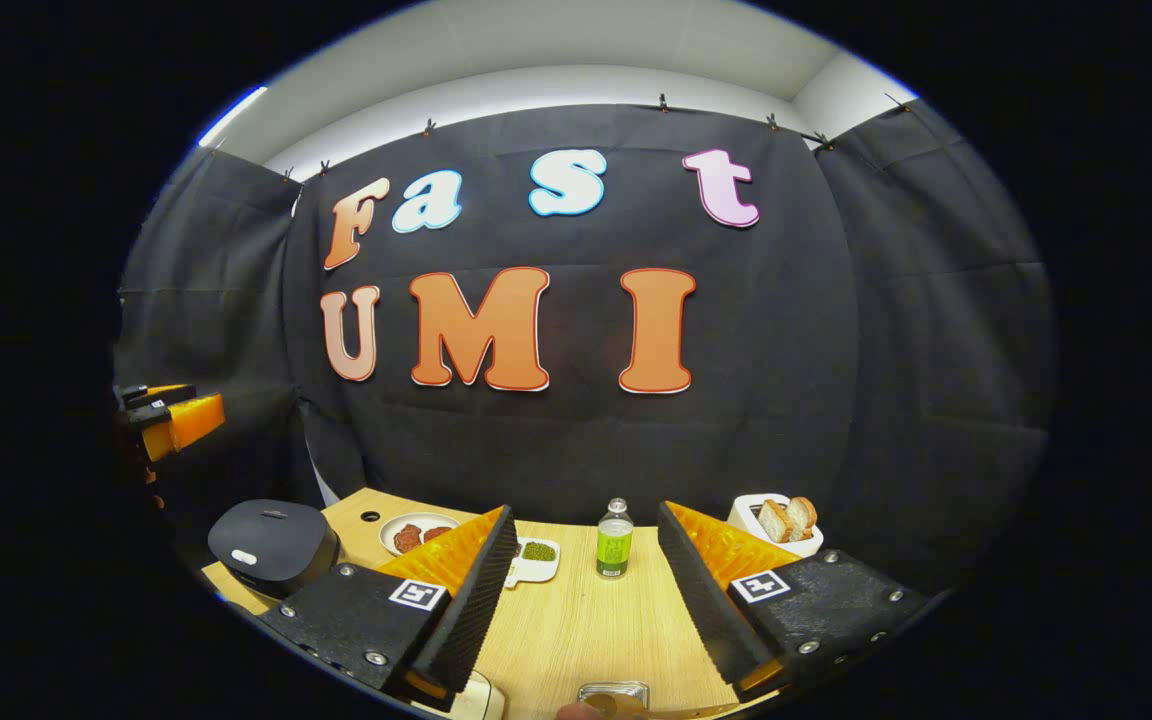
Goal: Close the left gripper, press the button to open the rice cooker; take a wooden spoon from the chopstick holder with the right hand, scoop a spoonful of rice and pour it into the rice cooker, then put the wooden spoon back into the chopstick holder.
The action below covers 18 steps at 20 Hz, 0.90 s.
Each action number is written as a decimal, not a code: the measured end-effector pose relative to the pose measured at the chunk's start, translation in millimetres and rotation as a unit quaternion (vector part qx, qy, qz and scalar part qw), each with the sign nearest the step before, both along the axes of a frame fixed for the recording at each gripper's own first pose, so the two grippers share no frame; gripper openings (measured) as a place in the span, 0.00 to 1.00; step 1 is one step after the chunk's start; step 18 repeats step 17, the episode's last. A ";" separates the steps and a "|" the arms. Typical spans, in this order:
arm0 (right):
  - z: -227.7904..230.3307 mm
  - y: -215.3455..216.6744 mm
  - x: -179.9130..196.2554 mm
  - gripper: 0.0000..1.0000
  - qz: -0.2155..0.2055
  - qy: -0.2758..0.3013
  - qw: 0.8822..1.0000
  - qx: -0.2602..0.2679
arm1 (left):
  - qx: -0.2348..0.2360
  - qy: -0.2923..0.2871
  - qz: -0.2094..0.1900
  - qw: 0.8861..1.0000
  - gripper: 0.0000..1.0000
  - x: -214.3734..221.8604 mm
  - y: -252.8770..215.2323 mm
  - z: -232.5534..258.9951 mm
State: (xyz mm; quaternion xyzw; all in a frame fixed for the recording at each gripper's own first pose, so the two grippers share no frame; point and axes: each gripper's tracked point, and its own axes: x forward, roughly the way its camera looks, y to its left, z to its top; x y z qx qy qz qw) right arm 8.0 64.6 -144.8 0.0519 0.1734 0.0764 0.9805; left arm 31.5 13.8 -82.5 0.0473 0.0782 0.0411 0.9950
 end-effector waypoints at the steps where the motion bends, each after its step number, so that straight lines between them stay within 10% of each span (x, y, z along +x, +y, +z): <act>1: 4.8 3.9 1.2 0.88 0.003 -0.006 1.000 0.002 | 0.001 -0.007 -0.002 1.000 0.87 -1.8 -4.2 0.7; 18: 34.9 28.5 4.5 0.89 0.026 -0.065 0.997 0.017 | -0.026 -0.031 0.001 0.999 0.96 -11.6 -6.2 5.9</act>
